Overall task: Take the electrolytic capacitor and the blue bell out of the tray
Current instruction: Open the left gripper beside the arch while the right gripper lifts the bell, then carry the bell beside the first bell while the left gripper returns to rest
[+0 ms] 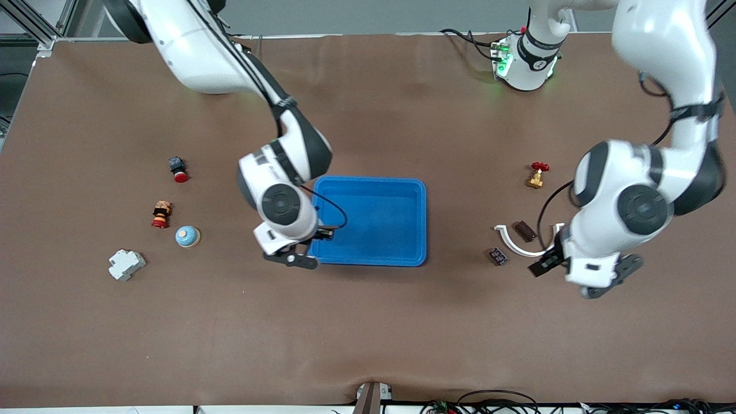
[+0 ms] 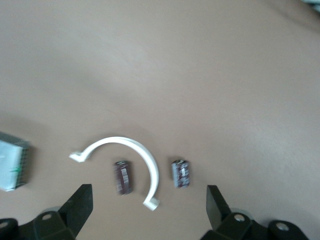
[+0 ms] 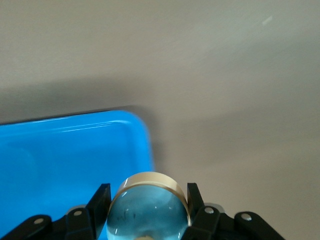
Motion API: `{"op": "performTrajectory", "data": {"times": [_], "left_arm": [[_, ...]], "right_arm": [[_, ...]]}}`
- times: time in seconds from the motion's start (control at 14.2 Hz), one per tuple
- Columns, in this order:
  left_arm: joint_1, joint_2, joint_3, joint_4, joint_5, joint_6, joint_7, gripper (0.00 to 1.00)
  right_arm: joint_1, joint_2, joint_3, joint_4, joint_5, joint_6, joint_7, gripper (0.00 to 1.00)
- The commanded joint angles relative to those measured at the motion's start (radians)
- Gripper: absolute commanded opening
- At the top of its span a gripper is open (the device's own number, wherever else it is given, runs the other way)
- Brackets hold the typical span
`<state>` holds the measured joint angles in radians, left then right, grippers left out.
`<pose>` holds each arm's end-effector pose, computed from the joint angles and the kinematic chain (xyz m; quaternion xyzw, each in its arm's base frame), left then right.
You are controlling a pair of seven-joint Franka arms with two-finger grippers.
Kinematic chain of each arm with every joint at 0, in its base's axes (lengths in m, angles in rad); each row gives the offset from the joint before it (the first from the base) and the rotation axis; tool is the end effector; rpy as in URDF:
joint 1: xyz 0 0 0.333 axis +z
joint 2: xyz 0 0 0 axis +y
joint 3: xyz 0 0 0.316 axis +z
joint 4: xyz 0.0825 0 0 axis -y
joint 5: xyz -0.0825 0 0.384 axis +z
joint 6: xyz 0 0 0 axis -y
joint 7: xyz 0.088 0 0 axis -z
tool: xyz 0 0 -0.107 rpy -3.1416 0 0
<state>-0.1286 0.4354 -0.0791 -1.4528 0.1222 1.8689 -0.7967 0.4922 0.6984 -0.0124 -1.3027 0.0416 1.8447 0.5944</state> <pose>0.6735 -0.1238 0.4356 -0.9603 -0.2757 -0.0122 0.0407 0.6363 0.3370 0.3174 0.9948 -0.0631 -0.0750 0.0267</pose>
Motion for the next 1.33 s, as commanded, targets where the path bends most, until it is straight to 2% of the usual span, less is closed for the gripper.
{"op": "performTrajectory", "data": {"times": [0.0,0.14,0.28,0.56,0.7,0.91,1.12,1.26], "left_arm": [[0.010,-0.139,-0.005,-0.037,0.007,-0.106,0.057,1.00],[0.007,-0.199,-0.007,-0.037,0.007,-0.158,0.082,1.00],[-0.005,-0.210,-0.007,-0.037,0.022,-0.224,0.077,1.00],[0.007,-0.207,-0.004,0.005,0.021,-0.254,0.135,1.00],[0.039,-0.214,0.002,0.005,0.005,-0.264,0.175,1.00],[0.105,-0.213,0.002,0.006,0.005,-0.272,0.336,1.00],[0.113,-0.213,0.004,0.006,0.007,-0.272,0.384,1.00],[0.121,-0.211,0.004,0.018,0.005,-0.274,0.483,1.00]], "right_arm": [[-0.108,-0.085,0.011,-0.030,0.003,-0.089,-0.239,0.00],[-0.187,-0.108,0.011,-0.033,-0.003,-0.122,-0.426,0.00],[-0.265,-0.109,0.011,-0.049,-0.003,-0.119,-0.615,0.00],[-0.360,-0.114,0.011,-0.150,-0.006,-0.020,-0.839,0.00],[-0.386,-0.117,0.011,-0.226,-0.005,0.072,-0.878,0.00],[-0.388,-0.137,0.012,-0.337,0.003,0.198,-0.877,0.00],[-0.388,-0.145,0.014,-0.415,0.006,0.293,-0.877,0.00],[-0.388,-0.145,0.017,-0.464,0.008,0.356,-0.875,0.00]]}}
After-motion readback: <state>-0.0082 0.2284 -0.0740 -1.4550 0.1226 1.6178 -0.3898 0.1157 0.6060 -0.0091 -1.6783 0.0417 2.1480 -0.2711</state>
